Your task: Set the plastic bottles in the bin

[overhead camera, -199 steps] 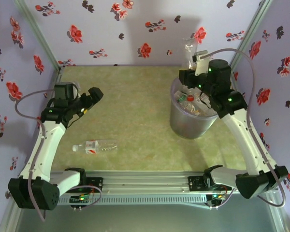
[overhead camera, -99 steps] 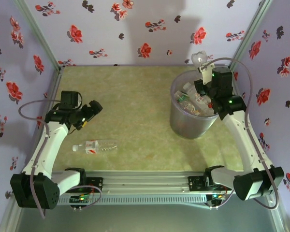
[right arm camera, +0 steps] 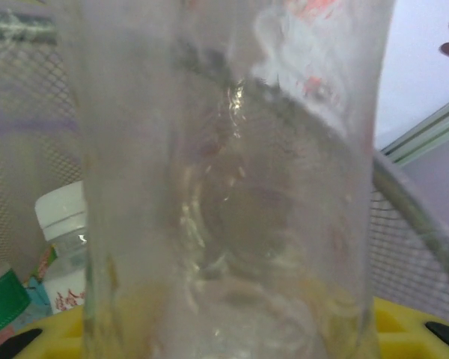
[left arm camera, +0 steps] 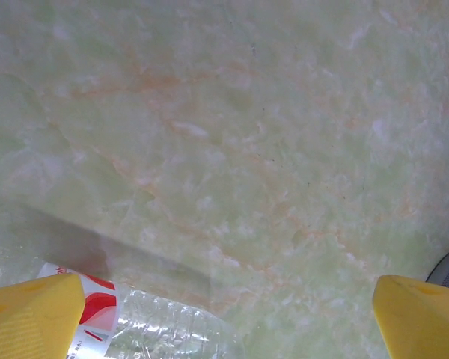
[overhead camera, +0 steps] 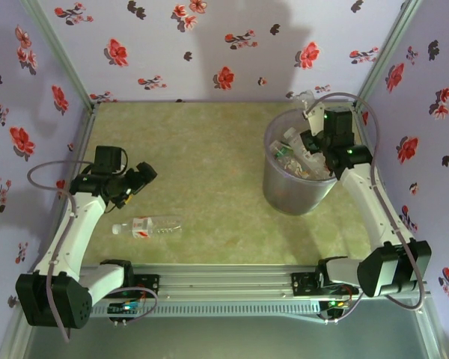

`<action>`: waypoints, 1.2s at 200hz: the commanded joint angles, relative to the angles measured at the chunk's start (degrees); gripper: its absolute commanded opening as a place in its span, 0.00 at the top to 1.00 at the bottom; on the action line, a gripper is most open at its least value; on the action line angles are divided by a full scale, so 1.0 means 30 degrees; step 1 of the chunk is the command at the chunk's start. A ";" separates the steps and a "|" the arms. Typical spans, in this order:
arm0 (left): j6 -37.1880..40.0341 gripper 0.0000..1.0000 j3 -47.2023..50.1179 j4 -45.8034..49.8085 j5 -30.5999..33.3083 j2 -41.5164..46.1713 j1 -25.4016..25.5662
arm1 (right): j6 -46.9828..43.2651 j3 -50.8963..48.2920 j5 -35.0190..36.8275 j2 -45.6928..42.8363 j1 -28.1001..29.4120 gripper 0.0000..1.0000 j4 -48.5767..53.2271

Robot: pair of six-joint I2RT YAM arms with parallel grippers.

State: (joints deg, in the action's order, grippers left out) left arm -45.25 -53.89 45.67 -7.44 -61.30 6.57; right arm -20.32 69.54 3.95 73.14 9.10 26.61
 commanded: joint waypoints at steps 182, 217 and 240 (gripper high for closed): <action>-0.0300 0.02 0.0327 -0.0692 0.0518 -0.0470 -0.0081 | 0.8856 -0.0848 -0.5246 -0.2006 0.2209 0.39 0.2028; 0.0200 0.02 -0.0275 0.0007 0.0945 -0.0624 -0.0107 | 0.7521 -0.1624 -0.4697 -0.3679 0.2188 0.16 0.2890; 0.0554 0.01 -0.0890 0.0657 0.1020 -0.0847 -0.0111 | 0.6760 -0.0179 -0.3428 -0.3815 0.2166 0.11 0.4348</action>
State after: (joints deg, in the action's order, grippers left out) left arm -45.78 -53.39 45.04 -6.15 -63.09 6.57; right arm 3.97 65.34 -10.68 62.35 15.53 34.54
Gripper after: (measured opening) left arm 0.984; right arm 0.866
